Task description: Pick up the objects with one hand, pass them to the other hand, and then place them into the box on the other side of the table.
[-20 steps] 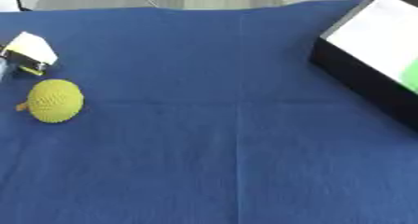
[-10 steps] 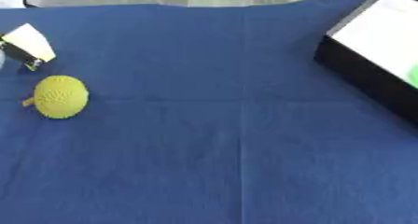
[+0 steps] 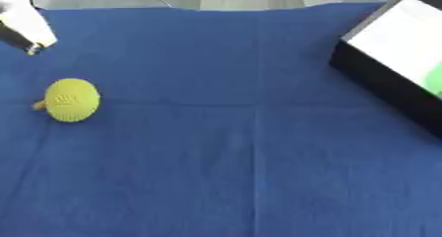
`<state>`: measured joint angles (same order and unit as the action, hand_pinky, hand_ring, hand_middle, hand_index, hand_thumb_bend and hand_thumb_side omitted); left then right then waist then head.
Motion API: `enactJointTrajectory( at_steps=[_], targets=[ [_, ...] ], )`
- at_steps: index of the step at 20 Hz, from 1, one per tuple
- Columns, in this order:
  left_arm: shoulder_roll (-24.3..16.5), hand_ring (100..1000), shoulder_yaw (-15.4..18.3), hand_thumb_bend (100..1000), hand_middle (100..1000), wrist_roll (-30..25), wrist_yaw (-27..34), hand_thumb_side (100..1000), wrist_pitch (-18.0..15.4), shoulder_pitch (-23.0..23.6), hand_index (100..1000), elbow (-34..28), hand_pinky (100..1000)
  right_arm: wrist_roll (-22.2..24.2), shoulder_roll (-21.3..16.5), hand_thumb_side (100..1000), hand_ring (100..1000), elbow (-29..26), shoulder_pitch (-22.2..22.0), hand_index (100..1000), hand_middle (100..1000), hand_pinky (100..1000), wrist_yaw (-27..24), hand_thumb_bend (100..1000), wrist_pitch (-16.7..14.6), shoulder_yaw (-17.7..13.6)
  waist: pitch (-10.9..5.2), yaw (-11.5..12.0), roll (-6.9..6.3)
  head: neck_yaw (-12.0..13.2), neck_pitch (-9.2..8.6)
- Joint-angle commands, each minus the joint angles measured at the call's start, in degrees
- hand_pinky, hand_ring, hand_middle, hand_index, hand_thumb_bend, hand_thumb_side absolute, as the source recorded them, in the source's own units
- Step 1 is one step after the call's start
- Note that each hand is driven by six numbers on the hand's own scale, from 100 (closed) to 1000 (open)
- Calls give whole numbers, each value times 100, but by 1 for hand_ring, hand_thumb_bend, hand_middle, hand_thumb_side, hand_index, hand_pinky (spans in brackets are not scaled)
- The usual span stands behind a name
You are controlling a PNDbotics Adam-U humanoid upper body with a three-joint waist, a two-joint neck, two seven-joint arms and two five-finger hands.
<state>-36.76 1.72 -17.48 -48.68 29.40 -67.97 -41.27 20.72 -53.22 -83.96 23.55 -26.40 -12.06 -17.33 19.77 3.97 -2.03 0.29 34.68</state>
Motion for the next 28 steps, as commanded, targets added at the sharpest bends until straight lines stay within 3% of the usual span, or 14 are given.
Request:
enactJointTrajectory(
  at_steps=[1, 8, 13, 18, 19, 25, 26, 27, 28],
  targets=[
    [-151, 732, -157, 385, 612, -104, 103, 114, -234, -36, 544, -412, 714, -25, -345, 322, 1000, -17, 96, 872, 876, 907, -178, 100, -15, -2, -276, 23, 96, -122, 45],
    [-2, 722, -484, 357, 599, -273, 583, 137, -603, 216, 539, -1144, 699, -106, -493, 254, 1000, -98, 385, 870, 872, 905, -454, 100, -35, 158, -456, 88, 128, -285, 132],
    [322, 715, -643, 319, 588, -213, 1212, 164, -903, 439, 540, -1643, 691, -68, -528, 218, 1000, -154, 778, 871, 873, 904, -521, 100, -83, 416, -549, 93, 142, -403, 185],
    [384, 715, -714, 319, 588, -112, 1470, 164, -975, 506, 540, -1746, 691, -21, -515, 218, 1000, -133, 905, 871, 873, 904, -506, 100, -106, 509, -567, 88, 144, -408, 195],
    [388, 703, -721, 277, 572, -107, 1482, 190, -977, 504, 539, -1750, 671, -17, -511, 191, 1000, -134, 910, 871, 879, 903, -506, 100, -109, 513, -570, 85, 147, -411, 196],
    [1099, 688, -954, 257, 560, 93, 1930, 179, -1414, 844, 533, -2461, 657, 417, -203, 179, 1000, -342, 1452, 871, 884, 902, -104, 100, -231, 1155, -658, 95, 195, -583, 364],
    [1248, 687, -947, 257, 560, 182, 2010, 179, -1503, 935, 533, -2580, 656, 480, -186, 117, 1000, -304, 1482, 871, 882, 901, -19, 100, -285, 1204, -664, 116, 194, -607, 380],
    [1373, 686, -962, 259, 559, 275, 2037, 173, -1590, 995, 532, -2657, 655, 530, -169, 174, 1000, -277, 1510, 871, 883, 901, 53, 100, -342, 1245, -668, 132, 191, -622, 394],
    [1454, 686, -986, 260, 558, 365, 2025, 172, -1680, 1035, 532, -2685, 655, 562, -154, 173, 1000, -255, 1535, 871, 883, 901, 106, 100, -389, 1278, -670, 141, 190, -630, 401]
  ],
)
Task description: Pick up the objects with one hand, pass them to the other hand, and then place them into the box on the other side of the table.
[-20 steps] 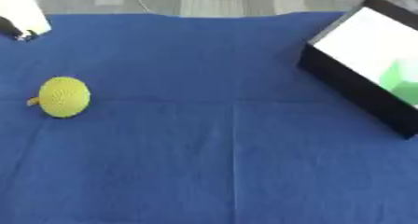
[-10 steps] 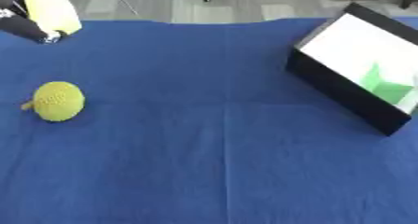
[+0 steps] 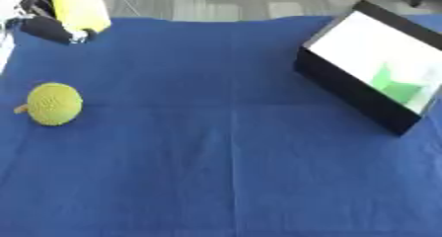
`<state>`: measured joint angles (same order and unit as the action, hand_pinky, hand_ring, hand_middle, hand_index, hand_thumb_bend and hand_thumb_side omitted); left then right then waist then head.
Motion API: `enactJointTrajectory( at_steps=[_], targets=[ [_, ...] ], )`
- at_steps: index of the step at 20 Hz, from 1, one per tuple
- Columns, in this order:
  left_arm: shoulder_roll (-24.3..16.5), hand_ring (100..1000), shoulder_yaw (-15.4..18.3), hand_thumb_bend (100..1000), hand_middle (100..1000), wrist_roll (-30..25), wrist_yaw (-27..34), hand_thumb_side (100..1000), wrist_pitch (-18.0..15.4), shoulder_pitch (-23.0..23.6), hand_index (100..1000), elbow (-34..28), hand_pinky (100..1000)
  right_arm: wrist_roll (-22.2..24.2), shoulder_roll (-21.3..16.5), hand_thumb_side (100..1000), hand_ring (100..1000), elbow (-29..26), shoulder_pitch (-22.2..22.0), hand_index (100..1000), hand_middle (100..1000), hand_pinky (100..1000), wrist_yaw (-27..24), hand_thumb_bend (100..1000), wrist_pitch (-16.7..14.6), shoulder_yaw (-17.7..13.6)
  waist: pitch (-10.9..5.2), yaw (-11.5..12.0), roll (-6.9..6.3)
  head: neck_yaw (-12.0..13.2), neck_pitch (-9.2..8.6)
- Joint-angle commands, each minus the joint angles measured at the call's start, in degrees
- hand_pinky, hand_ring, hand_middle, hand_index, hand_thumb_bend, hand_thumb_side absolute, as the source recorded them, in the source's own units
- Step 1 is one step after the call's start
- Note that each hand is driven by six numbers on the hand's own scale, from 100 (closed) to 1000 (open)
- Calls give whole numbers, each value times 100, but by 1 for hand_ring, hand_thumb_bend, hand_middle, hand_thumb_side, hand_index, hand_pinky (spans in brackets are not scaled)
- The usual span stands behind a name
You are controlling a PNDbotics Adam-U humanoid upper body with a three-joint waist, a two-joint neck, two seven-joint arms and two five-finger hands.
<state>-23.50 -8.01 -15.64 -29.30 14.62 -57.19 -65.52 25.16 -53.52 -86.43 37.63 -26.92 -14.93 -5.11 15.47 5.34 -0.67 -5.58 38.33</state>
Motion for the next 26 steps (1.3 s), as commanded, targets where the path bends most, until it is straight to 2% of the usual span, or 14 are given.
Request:
enactJointTrajectory(
  at_steps=[1, 12, 13, 14, 26],
  targets=[
    [207, 686, -47, 263, 559, 261, 52, 168, -297, -19, 531, -268, 655, 147, -107, 165, 1000, 0, 164, 870, 883, 900, 200, 100, -148, 95, -241, 8, 56, -51, 45],
    [1085, 675, -266, 241, 545, 657, -210, 175, -949, 226, 527, -421, 642, 496, 195, 159, 1000, 79, 609, 870, 883, 898, 568, 100, -370, 535, -237, 67, 121, -107, 133],
    [1146, 673, -279, 307, 543, 702, -231, 174, -985, 248, 527, -460, 640, 518, 214, 109, 1000, 95, 628, 871, 885, 898, 610, 100, -398, 563, -235, 71, 127, -105, 140],
    [1202, 673, -293, 241, 543, 754, -258, 170, -1022, 266, 527, -500, 640, 542, 237, 161, 1000, 120, 648, 871, 885, 898, 662, 100, -423, 589, -232, 76, 131, -105, 142],
    [1877, 671, -481, 239, 537, 1216, -817, 149, -1486, 343, 526, -556, 638, 925, 652, 186, 1000, 519, 1036, 880, 895, 899, 1240, 100, -600, 888, -161, 204, 154, -297, 158]
  ],
)
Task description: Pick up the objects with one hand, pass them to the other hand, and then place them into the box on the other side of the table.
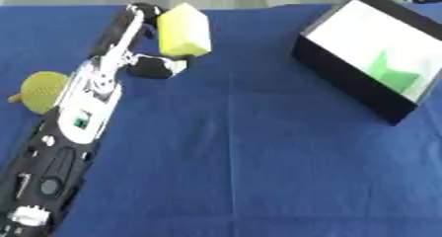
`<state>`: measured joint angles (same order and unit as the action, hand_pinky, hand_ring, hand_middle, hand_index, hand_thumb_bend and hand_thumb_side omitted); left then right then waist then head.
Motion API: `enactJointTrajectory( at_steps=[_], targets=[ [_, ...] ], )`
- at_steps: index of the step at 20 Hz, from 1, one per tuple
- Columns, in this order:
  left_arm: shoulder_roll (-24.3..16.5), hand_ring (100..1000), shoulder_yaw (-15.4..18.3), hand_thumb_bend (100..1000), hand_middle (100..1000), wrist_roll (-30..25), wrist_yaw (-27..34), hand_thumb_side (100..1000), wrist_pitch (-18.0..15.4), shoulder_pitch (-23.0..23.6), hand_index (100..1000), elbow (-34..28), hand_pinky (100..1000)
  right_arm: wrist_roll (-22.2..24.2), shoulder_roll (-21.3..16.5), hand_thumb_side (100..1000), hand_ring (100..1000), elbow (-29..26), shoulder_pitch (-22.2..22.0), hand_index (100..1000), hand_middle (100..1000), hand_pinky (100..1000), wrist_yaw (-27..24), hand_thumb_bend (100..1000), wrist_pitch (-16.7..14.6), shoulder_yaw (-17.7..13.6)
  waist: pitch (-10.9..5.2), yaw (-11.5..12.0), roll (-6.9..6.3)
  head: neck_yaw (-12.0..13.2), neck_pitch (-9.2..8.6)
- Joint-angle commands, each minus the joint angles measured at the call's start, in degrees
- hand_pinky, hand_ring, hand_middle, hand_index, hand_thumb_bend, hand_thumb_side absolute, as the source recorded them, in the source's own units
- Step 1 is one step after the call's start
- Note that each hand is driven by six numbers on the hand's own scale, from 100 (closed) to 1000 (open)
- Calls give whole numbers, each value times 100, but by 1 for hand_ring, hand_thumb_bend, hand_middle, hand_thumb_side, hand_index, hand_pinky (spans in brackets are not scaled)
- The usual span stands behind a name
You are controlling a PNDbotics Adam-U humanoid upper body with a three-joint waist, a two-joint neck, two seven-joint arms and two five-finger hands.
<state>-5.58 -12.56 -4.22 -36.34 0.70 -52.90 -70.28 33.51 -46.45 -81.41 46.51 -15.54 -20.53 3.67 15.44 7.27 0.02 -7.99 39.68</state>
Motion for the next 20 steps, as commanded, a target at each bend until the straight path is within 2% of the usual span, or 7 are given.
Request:
enactJointTrajectory(
  at_steps=[1, 3, 8, 20],
  targets=[
    [126, 671, -35, 239, 536, 100, -140, 149, -126, -84, 526, -69, 638, 120, -21, 188, 1000, 35, 173, 881, 896, 899, 129, 100, -52, 29, -153, 23, 89, -73, 25],
    [211, 672, -63, 241, 537, 141, -195, 145, -189, -84, 526, -51, 638, 192, 57, 174, 1000, 67, 237, 882, 897, 899, 185, 100, -62, 73, -146, 65, 97, -108, 18],
    [409, 671, -98, 235, 533, 228, -311, 145, -307, -85, 526, -31, 637, 358, 223, 209, 1000, 141, 338, 882, 900, 900, 315, 100, -71, 161, -131, 178, 128, -217, 1],
    [788, 668, -53, 227, 527, 501, -563, 151, -461, -31, 525, 34, 633, 765, 483, 235, 1000, 185, 440, 891, 911, 903, 606, 100, -254, 383, -92, 281, 181, -356, 40]
  ],
)
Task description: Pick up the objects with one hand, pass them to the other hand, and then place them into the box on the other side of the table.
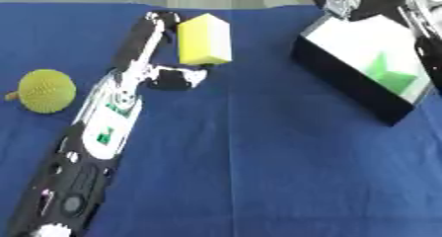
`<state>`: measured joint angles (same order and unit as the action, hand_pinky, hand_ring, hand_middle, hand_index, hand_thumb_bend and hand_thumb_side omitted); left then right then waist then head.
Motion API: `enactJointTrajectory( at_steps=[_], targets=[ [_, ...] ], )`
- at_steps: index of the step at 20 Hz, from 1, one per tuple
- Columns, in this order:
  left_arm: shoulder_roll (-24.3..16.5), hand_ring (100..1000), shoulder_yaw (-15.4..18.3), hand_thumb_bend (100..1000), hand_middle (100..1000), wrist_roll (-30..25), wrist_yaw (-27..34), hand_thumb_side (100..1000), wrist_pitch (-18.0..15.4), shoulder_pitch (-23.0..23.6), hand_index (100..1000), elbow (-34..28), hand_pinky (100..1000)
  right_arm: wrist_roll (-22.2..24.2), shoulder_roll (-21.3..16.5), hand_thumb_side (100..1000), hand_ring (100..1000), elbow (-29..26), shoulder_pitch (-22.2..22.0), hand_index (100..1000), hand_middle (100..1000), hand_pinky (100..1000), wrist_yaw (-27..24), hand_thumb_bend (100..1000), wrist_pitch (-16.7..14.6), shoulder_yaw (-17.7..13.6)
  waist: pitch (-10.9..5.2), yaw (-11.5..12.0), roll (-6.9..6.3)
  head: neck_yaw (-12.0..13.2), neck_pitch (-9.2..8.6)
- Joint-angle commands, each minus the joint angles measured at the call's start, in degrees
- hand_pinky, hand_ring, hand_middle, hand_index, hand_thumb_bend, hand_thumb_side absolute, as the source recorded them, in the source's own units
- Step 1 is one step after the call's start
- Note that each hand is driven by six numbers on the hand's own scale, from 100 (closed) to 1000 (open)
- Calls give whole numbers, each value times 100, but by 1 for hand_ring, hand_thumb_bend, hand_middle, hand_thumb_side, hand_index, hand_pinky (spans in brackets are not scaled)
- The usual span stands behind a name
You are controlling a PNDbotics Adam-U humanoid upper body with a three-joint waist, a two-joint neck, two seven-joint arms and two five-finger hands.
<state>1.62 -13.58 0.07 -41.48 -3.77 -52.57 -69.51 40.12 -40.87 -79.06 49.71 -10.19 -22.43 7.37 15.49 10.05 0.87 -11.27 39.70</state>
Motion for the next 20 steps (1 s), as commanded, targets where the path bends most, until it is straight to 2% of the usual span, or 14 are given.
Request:
enactJointTrajectory(
  at_steps=[1, 6, 12, 20],
  targets=[
    [104, 668, 70, 224, 526, 97, -65, 155, -7, -55, 525, -32, 632, 170, -59, 235, 1000, -44, 117, 893, 913, 903, 110, 100, -102, 37, -94, 3, 105, -34, 44],
    [253, 666, 178, 220, 523, 164, -117, 164, 68, -47, 522, 18, 626, 579, -22, 271, 1000, -31, 127, 906, 927, 908, 200, 100, -299, 175, -83, 2, 139, -56, 53],
    [385, 664, 277, 217, 521, 178, -154, 174, 211, -89, 519, 104, 618, 1120, -46, 285, 1000, -30, 231, 919, 939, 913, 24, 100, -427, 270, -72, 2, 151, -92, 58],
    [535, 662, 344, 214, 517, 203, -191, 186, 285, -106, 518, 243, 615, 1184, 25, 329, 1000, -72, 298, 937, 952, 919, 91, 100, -570, 564, -37, 21, 175, -114, 78]
  ],
)
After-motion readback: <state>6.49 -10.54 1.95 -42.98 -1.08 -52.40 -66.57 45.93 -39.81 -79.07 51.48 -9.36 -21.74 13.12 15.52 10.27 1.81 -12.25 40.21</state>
